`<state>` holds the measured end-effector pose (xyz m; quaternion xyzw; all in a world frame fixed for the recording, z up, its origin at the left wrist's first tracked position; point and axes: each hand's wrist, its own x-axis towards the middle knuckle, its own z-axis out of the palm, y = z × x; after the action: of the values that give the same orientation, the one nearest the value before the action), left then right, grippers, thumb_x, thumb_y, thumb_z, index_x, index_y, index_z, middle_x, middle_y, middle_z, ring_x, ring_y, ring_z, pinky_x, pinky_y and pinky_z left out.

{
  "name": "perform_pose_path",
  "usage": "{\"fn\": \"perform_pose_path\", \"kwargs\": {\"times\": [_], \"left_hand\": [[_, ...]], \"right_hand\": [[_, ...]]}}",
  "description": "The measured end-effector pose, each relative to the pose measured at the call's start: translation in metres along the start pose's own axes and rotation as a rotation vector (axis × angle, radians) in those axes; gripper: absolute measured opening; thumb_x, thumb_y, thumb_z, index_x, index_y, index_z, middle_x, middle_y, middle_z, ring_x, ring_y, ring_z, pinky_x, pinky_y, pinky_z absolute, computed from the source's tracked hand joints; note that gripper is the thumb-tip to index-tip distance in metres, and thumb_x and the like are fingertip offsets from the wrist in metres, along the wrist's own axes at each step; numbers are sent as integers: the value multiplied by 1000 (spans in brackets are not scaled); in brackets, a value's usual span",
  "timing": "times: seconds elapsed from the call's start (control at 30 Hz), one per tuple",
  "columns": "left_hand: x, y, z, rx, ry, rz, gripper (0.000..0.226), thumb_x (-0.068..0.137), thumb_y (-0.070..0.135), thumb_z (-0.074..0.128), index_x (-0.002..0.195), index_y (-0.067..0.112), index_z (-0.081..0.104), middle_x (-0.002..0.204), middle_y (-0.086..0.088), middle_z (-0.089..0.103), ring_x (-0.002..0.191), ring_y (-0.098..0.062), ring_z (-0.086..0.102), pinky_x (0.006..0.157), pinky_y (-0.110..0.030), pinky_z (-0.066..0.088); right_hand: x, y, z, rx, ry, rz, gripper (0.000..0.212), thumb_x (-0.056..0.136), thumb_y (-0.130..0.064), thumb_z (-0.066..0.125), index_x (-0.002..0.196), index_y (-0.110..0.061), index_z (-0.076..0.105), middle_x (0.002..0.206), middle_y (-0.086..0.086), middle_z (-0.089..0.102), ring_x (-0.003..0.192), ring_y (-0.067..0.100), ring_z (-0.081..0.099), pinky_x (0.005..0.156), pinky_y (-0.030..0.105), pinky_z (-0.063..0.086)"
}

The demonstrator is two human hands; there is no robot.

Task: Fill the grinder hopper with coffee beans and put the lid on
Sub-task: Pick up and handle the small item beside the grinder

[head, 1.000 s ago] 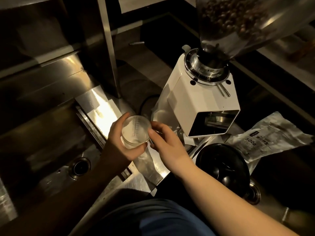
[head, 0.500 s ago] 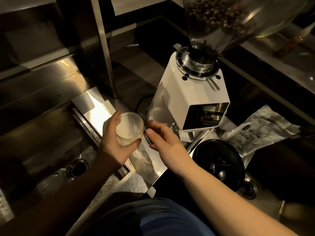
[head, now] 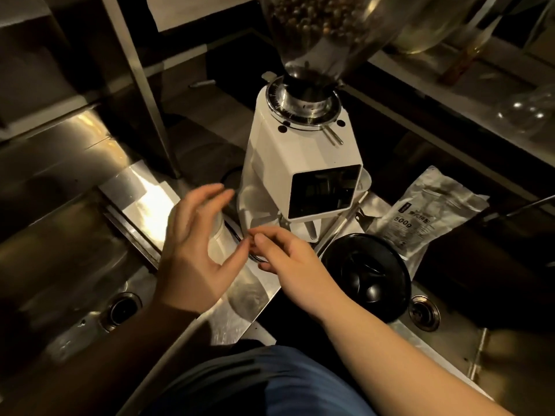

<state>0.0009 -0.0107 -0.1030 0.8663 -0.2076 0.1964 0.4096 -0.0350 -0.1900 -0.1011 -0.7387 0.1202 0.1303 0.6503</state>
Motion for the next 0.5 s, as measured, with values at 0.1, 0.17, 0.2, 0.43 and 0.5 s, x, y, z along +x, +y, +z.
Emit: {"fn": "perform_pose_path", "kwargs": {"times": [0.1, 0.17, 0.2, 0.43, 0.5], "left_hand": [[4, 20, 9, -106, -133, 144, 42, 92, 11, 75, 132, 4, 69, 132, -8, 67, 124, -24, 65, 100, -49, 55], [8, 35, 18, -203, -248, 126, 36, 93, 6, 73, 128, 6, 71, 129, -3, 68, 123, -18, 66, 100, -40, 56], [11, 41, 24, -243, -295, 102, 34, 93, 3, 74, 127, 8, 72, 128, 0, 68, 123, -14, 65, 101, -33, 55], [33, 78, 76, -294, -499, 114, 30, 92, 10, 77, 120, 18, 74, 123, 11, 65, 118, -8, 64, 96, -20, 50], [40, 88, 89, -278, -568, 131, 31, 92, 16, 77, 122, 21, 73, 126, 14, 63, 122, -7, 62, 100, -19, 49]], "right_hand": [[-13, 4, -21, 26, 16, -12, 24, 113, -28, 57, 127, -22, 75, 122, -1, 81, 115, 8, 76, 101, 32, 59], [-22, 9, -37, 54, 48, -31, 23, 114, -27, 56, 121, -26, 78, 120, 1, 82, 114, 10, 77, 103, 35, 60], [-26, 11, -44, 70, 74, -36, 23, 113, -28, 57, 120, -27, 78, 120, 1, 82, 114, 12, 77, 104, 38, 60], [-38, 35, -104, 158, 225, -62, 18, 106, -33, 64, 112, -30, 81, 117, 1, 83, 115, 17, 77, 105, 44, 58], [-37, 38, -119, 200, 266, -66, 19, 103, -32, 65, 112, -23, 79, 112, 1, 84, 110, 14, 78, 100, 37, 58]]}}
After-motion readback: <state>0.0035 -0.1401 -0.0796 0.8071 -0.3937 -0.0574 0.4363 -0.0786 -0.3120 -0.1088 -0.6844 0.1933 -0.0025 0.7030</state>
